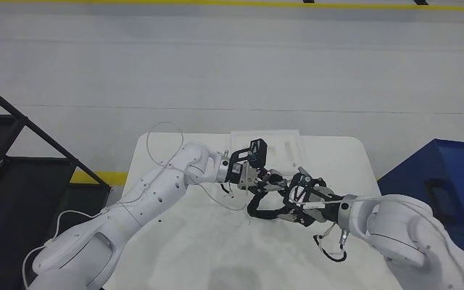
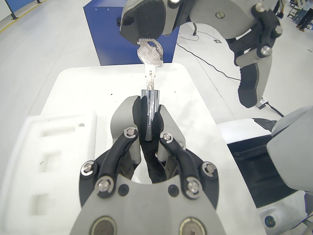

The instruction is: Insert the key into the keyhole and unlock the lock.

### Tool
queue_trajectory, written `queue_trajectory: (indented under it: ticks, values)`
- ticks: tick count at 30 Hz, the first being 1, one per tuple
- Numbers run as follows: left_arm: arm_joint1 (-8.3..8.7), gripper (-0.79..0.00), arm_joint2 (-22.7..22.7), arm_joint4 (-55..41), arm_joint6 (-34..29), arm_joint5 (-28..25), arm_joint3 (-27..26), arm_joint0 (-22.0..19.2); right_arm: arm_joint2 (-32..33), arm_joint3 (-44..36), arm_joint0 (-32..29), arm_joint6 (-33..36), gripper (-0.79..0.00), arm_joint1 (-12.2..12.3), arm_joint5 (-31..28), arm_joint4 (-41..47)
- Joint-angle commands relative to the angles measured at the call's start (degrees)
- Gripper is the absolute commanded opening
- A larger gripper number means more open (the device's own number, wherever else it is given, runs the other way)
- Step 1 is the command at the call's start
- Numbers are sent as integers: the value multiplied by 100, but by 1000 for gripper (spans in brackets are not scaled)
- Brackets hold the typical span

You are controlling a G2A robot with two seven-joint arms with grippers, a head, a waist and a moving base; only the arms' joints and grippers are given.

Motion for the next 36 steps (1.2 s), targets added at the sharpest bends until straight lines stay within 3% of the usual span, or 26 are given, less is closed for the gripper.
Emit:
queue_trajectory:
  ticks: [1,9,16,27,28,29,36]
  values:
    - [-19,-785,7,3,-7,0,0,-3,-53,2,27,87,0,1,2,1]
    - [-111,-785,51,95,58,0,27,-13,-249,-54,191,500,0,0,146,121]
    - [-174,-785,95,263,165,0,112,-37,-20,46,183,555,0,42,125,142]
    - [-145,-785,152,464,287,0,144,-24,385,576,310,-503,0,148,-1562,-609]
    - [-140,-785,158,466,290,0,140,-24,391,586,307,-638,-243,150,-1615,-711]
    - [-134,-785,163,460,303,0,135,-25,395,599,302,-743,-385,154,-1670,-831]
    - [-103,-785,195,424,313,0,146,-46,322,595,230,-1198,-483,168,-1814,-1405]
